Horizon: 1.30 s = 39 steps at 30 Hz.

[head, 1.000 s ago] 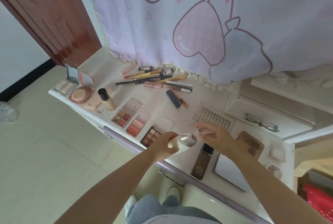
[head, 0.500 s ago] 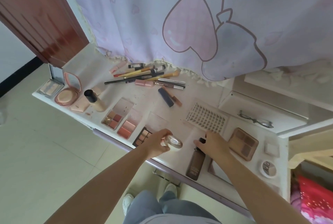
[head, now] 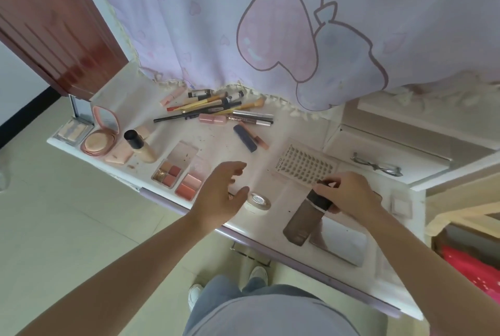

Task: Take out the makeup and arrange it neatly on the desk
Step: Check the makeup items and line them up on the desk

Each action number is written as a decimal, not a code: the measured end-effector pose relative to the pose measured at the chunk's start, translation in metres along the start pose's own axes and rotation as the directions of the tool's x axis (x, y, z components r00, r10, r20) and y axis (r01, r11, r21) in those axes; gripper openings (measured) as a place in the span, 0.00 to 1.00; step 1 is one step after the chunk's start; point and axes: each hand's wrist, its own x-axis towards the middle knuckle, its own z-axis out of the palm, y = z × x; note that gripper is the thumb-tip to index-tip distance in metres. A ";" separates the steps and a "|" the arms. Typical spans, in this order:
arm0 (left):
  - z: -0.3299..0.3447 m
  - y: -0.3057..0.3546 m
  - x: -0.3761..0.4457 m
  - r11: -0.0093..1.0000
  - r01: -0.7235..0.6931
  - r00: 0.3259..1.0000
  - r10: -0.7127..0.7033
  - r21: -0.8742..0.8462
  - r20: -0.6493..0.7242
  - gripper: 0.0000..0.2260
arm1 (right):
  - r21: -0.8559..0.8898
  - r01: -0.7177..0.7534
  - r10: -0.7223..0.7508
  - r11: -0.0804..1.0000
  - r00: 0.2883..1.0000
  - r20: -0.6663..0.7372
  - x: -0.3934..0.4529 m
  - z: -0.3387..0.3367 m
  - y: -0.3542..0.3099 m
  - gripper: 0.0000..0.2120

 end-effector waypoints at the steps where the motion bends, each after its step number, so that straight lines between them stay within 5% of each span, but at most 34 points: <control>1: -0.001 0.017 0.001 1.000 -0.004 0.998 0.004 -0.003 0.063 0.21 | 0.112 0.048 -0.045 0.993 0.999 -0.026 -0.005 -0.010 -0.004 0.05; 5: 0.004 0.074 0.015 0.991 0.051 0.877 -0.103 0.123 0.470 0.25 | 0.373 0.275 -0.267 0.886 0.961 -0.074 -0.020 -0.039 -0.027 0.11; 8: 0.000 0.096 0.030 0.993 0.076 0.802 -0.115 0.091 0.586 0.14 | 0.534 0.323 -0.333 0.782 0.940 -0.080 -0.027 -0.047 -0.039 0.11; 16: -0.027 0.099 0.026 0.953 -0.101 0.840 -0.071 0.284 0.537 0.11 | 0.633 0.349 -0.410 0.691 0.910 -0.054 -0.028 -0.036 -0.038 0.11; 25: -0.067 0.085 0.015 0.917 -0.071 0.885 -0.124 0.393 0.450 0.10 | 0.762 0.274 -0.442 0.587 0.897 0.018 -0.011 -0.027 -0.061 0.08; 28: -0.087 0.064 0.001 0.935 0.093 0.886 -0.234 0.341 0.400 0.09 | 0.857 0.297 -0.362 0.420 0.921 -0.142 0.005 -0.060 -0.049 0.30; 32: -0.090 0.053 -0.001 0.954 0.161 0.919 -0.238 0.252 0.316 0.09 | 0.790 0.330 -0.426 0.517 0.900 -0.096 0.006 -0.060 -0.051 0.31; 36: -0.069 0.065 0.001 0.959 0.078 0.923 -0.172 0.272 0.344 0.09 | 0.687 0.336 -0.485 0.644 0.874 0.026 -0.009 -0.028 -0.073 0.11; 39: -0.057 0.067 0.001 0.961 0.072 0.917 -0.169 0.268 0.362 0.10 | 0.575 0.373 -0.508 0.728 0.857 0.087 -0.017 -0.015 -0.075 0.15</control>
